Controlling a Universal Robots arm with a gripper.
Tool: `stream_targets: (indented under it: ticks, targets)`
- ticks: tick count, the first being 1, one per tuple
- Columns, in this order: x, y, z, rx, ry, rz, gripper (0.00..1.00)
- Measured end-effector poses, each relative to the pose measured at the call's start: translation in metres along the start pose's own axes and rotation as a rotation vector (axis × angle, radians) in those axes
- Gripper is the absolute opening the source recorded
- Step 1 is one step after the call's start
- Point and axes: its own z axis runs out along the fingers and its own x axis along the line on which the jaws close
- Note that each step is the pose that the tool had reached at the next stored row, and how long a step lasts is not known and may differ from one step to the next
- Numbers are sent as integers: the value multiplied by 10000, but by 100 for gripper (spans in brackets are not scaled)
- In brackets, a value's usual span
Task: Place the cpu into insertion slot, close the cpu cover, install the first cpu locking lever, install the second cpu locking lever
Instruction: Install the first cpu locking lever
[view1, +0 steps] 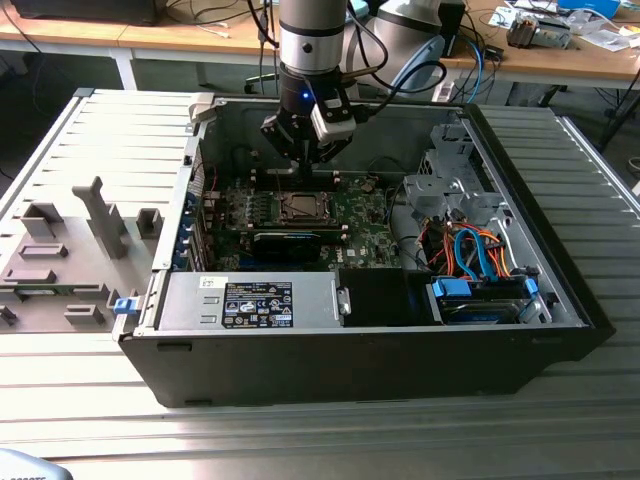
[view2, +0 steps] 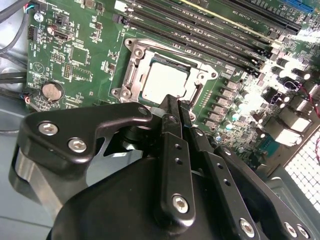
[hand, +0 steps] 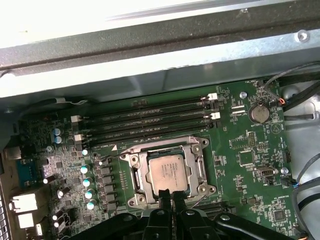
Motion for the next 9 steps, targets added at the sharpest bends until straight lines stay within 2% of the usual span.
stream_targets:
  ticks: [9]
  targets:
    - [0,0,1,-2,-3,-145,16]
